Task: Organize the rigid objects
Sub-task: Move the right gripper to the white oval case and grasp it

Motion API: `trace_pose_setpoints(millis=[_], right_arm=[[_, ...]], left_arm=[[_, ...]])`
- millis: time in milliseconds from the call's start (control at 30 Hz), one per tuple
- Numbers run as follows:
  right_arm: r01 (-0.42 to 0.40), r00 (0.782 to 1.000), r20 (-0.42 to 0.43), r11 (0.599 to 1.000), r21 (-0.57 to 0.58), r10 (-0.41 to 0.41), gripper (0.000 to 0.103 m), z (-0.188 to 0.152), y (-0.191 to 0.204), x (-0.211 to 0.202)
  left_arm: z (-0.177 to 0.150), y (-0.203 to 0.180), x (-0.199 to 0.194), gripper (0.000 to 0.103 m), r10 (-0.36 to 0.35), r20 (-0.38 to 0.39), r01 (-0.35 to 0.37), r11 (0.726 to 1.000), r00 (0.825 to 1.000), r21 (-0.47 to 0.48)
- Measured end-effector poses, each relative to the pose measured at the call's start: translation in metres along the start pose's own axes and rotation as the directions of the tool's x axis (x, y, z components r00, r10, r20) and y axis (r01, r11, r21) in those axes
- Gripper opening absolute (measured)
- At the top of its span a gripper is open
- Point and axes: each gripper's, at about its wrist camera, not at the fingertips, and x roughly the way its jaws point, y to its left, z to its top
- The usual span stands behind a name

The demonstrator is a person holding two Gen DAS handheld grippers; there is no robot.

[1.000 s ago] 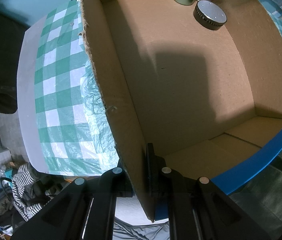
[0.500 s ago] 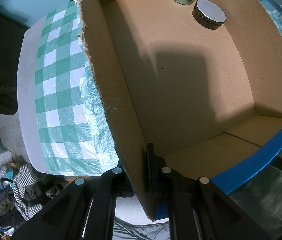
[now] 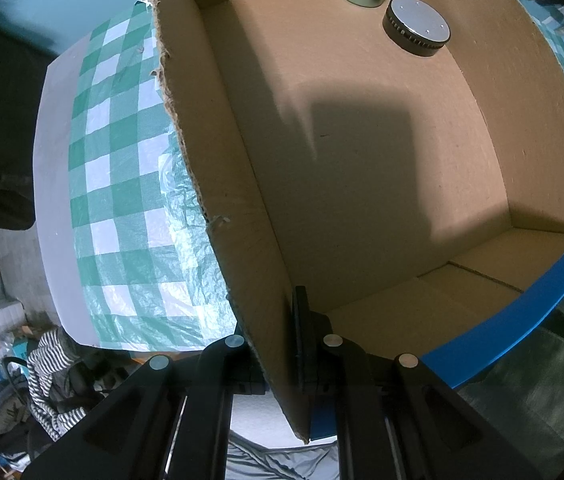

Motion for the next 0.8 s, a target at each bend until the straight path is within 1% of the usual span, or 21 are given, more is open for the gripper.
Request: trace_pose_setpoints(millis=[133, 300, 433, 533, 800], right_arm=[[-0.002, 1.0, -0.012, 0.995, 0.099, 0.003, 0.059, 0.001, -0.023, 0.019], [0.021, 0.999, -0.038, 0.987, 0.159, -0.015, 0.059, 0.008, -0.036, 0.041], [0.013, 0.999, -0.049, 0.98, 0.198, -0.004, 0.059, 0.01, -0.042, 0.052], [0.003, 0.999, -0.052, 0.978, 0.207, 0.008, 0.059, 0.013, -0.043, 0.059], [0.032, 0.996, -0.093, 0.98, 0.199, -0.014, 0.059, 0.014, -0.043, 0.073]], left_arm=[[0.0, 0.0, 0.001, 0.008, -0.003, -0.004, 0.003, 1.0, 1.0, 0.001], [0.0, 0.0, 0.001, 0.008, -0.004, -0.01, 0.004, 1.0, 1.0, -0.001], [-0.001, 0.001, 0.002, 0.008, -0.007, -0.013, 0.007, 1.0, 1.0, -0.006], [-0.002, 0.001, 0.003, 0.008, -0.009, -0.015, 0.009, 1.0, 1.0, -0.01], [-0.003, 0.006, 0.006, 0.008, -0.014, -0.02, 0.014, 1.0, 1.0, -0.015]])
